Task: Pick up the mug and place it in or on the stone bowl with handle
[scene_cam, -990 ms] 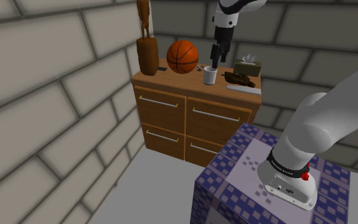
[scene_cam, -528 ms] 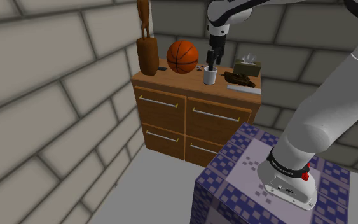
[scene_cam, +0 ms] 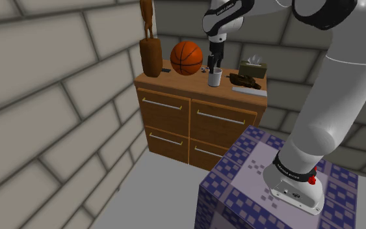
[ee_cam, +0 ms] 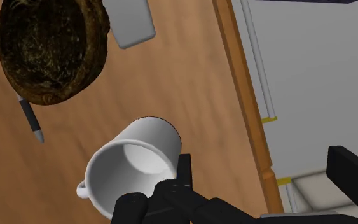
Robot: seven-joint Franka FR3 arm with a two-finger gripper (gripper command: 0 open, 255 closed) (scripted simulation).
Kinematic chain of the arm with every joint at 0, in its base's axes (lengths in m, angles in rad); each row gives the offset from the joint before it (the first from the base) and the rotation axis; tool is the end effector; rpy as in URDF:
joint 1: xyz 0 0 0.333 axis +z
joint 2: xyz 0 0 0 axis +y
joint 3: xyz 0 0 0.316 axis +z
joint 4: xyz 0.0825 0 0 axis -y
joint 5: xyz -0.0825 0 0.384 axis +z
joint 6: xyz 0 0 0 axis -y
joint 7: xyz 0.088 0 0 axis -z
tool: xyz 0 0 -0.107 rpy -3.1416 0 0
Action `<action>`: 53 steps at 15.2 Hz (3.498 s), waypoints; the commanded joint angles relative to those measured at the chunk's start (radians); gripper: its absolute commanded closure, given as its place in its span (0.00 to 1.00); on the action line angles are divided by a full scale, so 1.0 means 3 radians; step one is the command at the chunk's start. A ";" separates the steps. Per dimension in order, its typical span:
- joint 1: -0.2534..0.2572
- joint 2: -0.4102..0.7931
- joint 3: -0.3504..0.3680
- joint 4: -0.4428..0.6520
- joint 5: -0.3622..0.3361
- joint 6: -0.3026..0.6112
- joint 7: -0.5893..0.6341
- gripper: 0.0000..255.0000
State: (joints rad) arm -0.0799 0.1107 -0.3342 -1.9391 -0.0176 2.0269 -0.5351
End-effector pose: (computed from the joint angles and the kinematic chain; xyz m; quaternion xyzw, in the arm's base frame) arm 0.5330 -0.2304 0.4287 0.9975 0.0652 -0.0194 0.0193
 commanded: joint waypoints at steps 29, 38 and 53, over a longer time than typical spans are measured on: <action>-0.0230 0.0979 -0.0009 0.0608 0.0246 0.0349 -0.0330 1.00; -0.0216 0.0851 -0.0031 0.0750 0.0202 0.0085 -0.0318 1.00; -0.0208 0.0681 -0.0060 0.1195 0.0143 -0.0522 -0.0313 1.00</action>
State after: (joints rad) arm -0.1426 0.3194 -0.3515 -1.5877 0.0267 1.8820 -0.6291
